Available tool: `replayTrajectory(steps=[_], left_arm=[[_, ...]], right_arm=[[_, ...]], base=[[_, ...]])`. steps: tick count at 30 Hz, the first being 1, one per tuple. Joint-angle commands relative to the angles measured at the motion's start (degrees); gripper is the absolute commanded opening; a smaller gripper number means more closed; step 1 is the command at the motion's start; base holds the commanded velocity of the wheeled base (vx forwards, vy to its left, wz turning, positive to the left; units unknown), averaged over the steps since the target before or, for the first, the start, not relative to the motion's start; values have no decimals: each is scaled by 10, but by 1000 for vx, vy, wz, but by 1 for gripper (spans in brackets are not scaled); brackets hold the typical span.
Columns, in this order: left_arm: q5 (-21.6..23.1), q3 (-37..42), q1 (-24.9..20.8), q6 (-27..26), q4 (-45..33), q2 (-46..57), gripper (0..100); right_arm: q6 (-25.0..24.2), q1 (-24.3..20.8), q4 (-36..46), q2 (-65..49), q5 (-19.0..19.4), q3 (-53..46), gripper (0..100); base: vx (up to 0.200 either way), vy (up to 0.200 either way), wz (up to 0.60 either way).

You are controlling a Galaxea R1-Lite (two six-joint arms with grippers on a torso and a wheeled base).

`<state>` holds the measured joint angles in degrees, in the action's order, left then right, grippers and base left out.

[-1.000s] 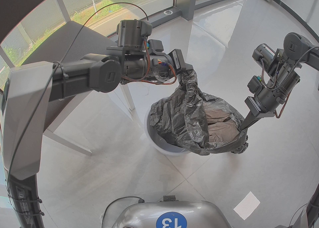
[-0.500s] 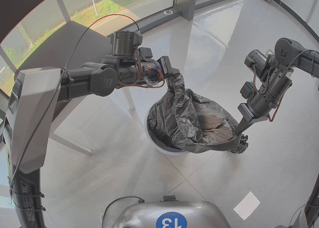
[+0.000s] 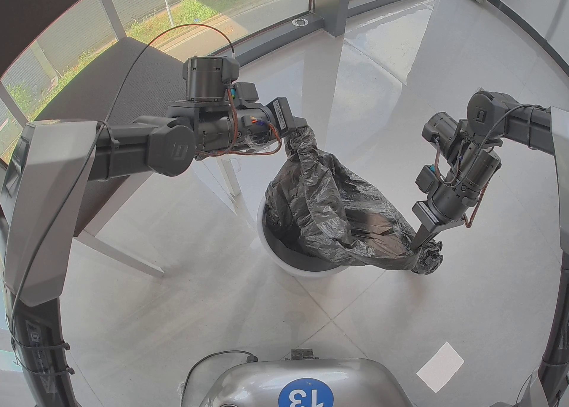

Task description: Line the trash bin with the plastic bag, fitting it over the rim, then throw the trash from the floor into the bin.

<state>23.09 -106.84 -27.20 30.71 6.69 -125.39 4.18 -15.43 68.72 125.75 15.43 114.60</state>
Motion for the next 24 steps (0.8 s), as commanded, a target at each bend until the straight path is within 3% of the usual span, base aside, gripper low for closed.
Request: replayTrajectory(steps=[1, 20, 21, 24], left_arm=[[-1, -14, -4, 2, 9, -13, 0], [-10, -78, -6, 25, 22, -46, 0], [-10, -78, -8, 25, 22, -46, 0], [-11, -78, -12, 25, 22, -47, 0]], right_arm=[[8, 14, -1, 6, 0, 0, 0], [23, 38, -51, 14, 0, 0, 0], [22, 38, -51, 14, 0, 0, 100], [21, 38, -47, 13, -1, 0, 100]], base=[[0, 0, 0], [0, 0, 0], [0, 0, 0], [0, 0, 0]])
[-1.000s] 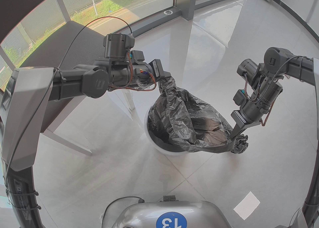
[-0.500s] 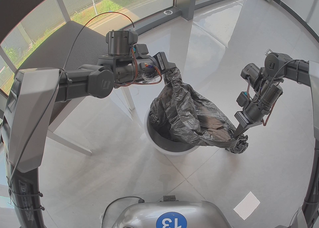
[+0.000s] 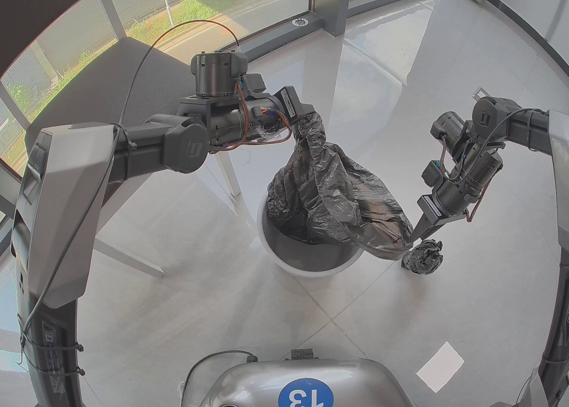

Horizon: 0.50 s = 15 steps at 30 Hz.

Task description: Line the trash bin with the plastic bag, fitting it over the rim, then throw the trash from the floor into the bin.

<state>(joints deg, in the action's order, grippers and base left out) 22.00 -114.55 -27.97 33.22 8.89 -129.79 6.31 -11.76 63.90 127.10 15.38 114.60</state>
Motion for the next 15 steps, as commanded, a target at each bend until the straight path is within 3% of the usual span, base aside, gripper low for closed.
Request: replayTrajectory(steps=[1, 8, 15], left_arm=[[0, 0, -5, 0, 0, -3, 0], [-6, 6, -2, -3, -1, -2, 0], [-15, 111, 9, -23, 5, 45, 0]], right_arm=[[-1, 2, 2, -2, -6, 0, 100], [-2, -2, 16, -8, -16, 0, 100], [2, -16, 59, -39, -17, 0, 100]], base=[[0, 0, 0], [0, 0, 0], [0, 0, 0]])
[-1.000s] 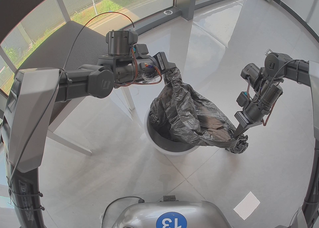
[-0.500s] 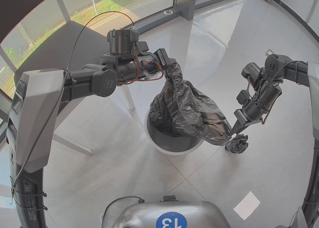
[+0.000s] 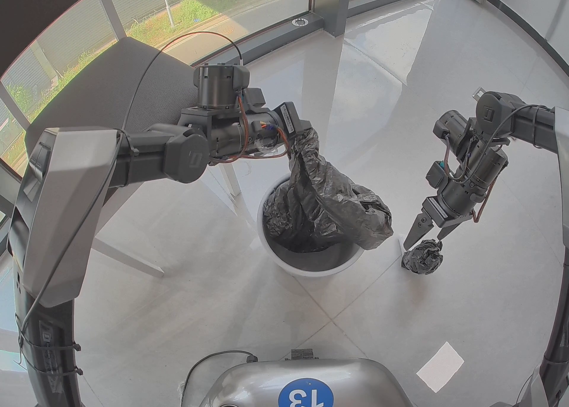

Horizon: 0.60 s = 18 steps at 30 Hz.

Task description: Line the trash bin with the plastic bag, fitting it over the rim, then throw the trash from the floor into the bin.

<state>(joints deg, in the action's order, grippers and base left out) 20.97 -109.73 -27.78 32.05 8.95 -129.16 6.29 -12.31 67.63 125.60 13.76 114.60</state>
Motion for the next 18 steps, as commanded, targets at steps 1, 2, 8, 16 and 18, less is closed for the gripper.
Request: replayTrajectory(steps=[1, 2, 8, 16, 18], left_arm=[[-5, 109, 8, -22, 23, 56, 0], [-5, 139, 8, -27, 42, 65, 0], [-4, 297, 4, -26, 191, 88, 0], [-7, 372, 8, -29, 213, 121, 0], [-7, 395, 13, -32, 215, 120, 0]], right_arm=[[2, -16, 29, -27, -4, 0, 100], [1, -20, 33, -29, -5, 0, 100], [0, -36, 53, -46, -6, 0, 100], [2, -39, 60, -46, -6, 0, 100], [2, -41, 62, -46, -6, 0, 100]], base=[[0, 0, 0], [0, 0, 0], [0, 0, 0], [0, 0, 0], [0, 0, 0]])
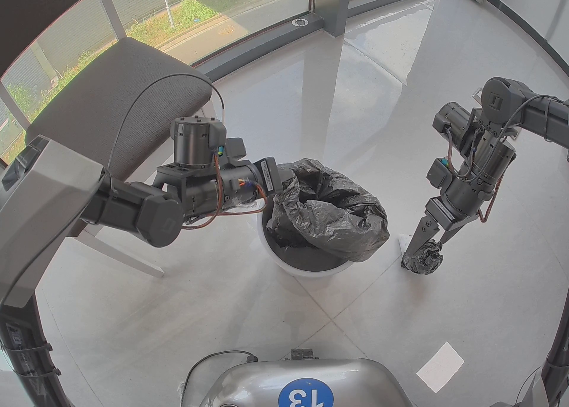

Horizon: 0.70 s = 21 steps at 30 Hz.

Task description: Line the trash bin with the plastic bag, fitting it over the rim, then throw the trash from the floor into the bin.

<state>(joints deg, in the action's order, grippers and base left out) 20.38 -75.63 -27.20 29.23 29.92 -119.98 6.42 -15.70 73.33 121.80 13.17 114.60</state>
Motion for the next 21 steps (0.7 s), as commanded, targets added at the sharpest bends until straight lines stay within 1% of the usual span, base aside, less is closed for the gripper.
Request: replayTrajectory(steps=[1, 6, 16, 21], left_arm=[[-1, 65, 8, -8, 6, 27, 0], [-1, 109, 9, -50, 9, 23, 0], [-3, 129, 23, -68, 12, 2, 0], [-5, 139, 16, -81, 13, 26, 0]], right_arm=[[1, -8, 5, -8, 0, 0, 100], [2, -10, 16, -7, 1, 0, 100], [2, -15, 16, -6, 1, 0, 100], [2, -16, 17, -9, 1, 0, 100]], base=[[0, 0, 0], [0, 0, 0], [0, 0, 0], [0, 0, 0]])
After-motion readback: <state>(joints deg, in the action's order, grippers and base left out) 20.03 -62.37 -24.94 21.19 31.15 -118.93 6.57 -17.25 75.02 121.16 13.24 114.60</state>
